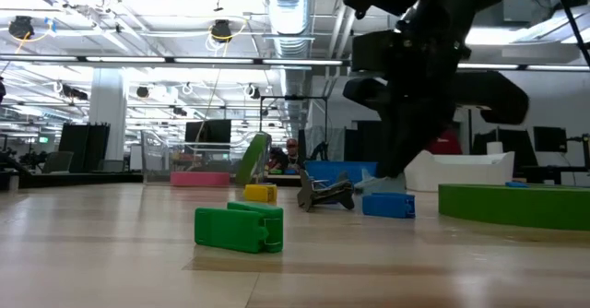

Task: Pick and place Stapler, Stapler remover, tape
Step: Put the gray staple remover into the white bin

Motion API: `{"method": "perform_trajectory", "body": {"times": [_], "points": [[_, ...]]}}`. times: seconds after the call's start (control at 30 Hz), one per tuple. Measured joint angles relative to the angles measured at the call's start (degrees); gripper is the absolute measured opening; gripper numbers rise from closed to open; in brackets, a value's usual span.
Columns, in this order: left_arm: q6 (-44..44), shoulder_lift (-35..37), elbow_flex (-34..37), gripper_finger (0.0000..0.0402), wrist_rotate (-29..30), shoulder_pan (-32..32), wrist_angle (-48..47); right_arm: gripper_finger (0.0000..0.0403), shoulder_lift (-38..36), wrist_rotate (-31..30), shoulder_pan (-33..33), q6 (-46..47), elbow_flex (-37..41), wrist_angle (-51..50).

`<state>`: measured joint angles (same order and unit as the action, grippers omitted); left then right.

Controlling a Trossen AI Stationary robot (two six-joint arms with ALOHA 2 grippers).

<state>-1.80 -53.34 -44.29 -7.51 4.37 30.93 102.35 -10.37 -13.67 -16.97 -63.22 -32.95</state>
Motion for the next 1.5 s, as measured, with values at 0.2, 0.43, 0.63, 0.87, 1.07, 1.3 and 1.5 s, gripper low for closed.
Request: {"method": "perform_trajectory", "body": {"times": [0.2, 0.43, 0.63, 0.87, 1.07, 1.3, 1.5], "points": [[0.0, 0.0, 0.0, 0.0182, 0.0, 0.0, 0.0, 0.0, 0.0, -2.4, 2.7, 4.1, -2.9, -4.1], [0.0, 0.0, 0.0, 0.0182, 0.0, 0.0, 0.0, 0.0, -2.1, -6.8, 5.7, 6.8, -6.3, -9.2], [0.0, 0.0, 0.0, 0.0182, 0.0, 0.0, 0.1, 0.0, -8.9, -9.5, 8.9, 11.2, -6.4, -12.3], [0.0, 0.0, 0.0, 0.0182, 0.0, 0.0, 0.1, 0.0, -16.7, -12.3, 15.4, 14.0, -6.4, -16.1], [-0.1, 0.0, 0.0, 0.0182, 0.0, 0.0, 0.2, 0.0, -22.0, -13.3, 22.5, 14.1, -6.3, -19.4], [-0.1, 0.0, 0.0, 0.0182, 0.0, 0.0, 0.2, 0.0, -27.7, -13.7, 31.0, 14.1, -2.8, -19.7], [-0.2, 0.0, 0.0, 0.0182, 0.0, 0.0, 0.2, 0.0, -33.9, -13.7, 37.4, 16.6, 4.2, -17.2]]}}
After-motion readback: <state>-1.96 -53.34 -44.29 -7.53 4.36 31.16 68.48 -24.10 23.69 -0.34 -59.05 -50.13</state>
